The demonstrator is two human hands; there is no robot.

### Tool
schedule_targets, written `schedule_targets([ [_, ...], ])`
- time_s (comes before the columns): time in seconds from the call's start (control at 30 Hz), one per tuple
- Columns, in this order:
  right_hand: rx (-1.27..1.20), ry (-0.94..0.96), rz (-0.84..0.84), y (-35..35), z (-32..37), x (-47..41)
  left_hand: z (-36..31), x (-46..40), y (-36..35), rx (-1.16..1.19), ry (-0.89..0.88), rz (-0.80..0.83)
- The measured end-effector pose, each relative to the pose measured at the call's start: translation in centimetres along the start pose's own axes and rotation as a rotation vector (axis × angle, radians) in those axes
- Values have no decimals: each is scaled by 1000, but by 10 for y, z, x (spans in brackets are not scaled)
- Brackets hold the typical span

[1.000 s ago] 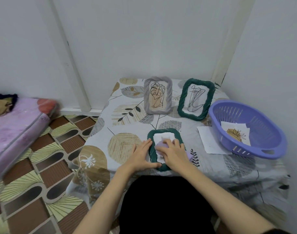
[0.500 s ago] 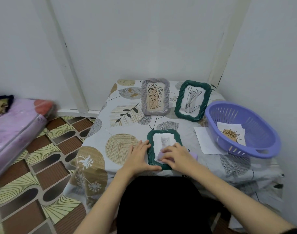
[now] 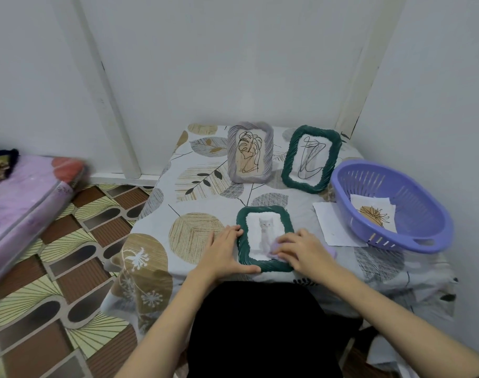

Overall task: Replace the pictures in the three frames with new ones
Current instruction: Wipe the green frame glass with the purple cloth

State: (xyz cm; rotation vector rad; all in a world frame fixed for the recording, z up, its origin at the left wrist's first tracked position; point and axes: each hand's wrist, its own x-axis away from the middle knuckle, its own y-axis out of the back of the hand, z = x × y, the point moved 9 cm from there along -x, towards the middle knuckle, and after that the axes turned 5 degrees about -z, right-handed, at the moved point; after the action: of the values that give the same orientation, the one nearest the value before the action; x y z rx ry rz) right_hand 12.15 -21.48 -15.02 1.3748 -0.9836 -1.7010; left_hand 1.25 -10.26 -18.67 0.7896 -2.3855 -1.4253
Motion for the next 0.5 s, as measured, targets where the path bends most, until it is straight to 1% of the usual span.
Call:
schedule_targets([
  [0.1,17,-145,-19,-3,-24,-10,-1,-1,0,-20,-1,-4],
  [0.17,-48,-192,-8,-13,-15,-18,0,-1,0,-22,7,-19],
  [0.27,-146,-107,72,-20,9,-8,0,1,1,-9,14,-30],
  [0.37,-146,61,34,-3,12,12,1,2,-1,-21,13,-19],
  [0.5,-100,38,-42,5,-8,6,-2,0,0,-42,10,-16],
])
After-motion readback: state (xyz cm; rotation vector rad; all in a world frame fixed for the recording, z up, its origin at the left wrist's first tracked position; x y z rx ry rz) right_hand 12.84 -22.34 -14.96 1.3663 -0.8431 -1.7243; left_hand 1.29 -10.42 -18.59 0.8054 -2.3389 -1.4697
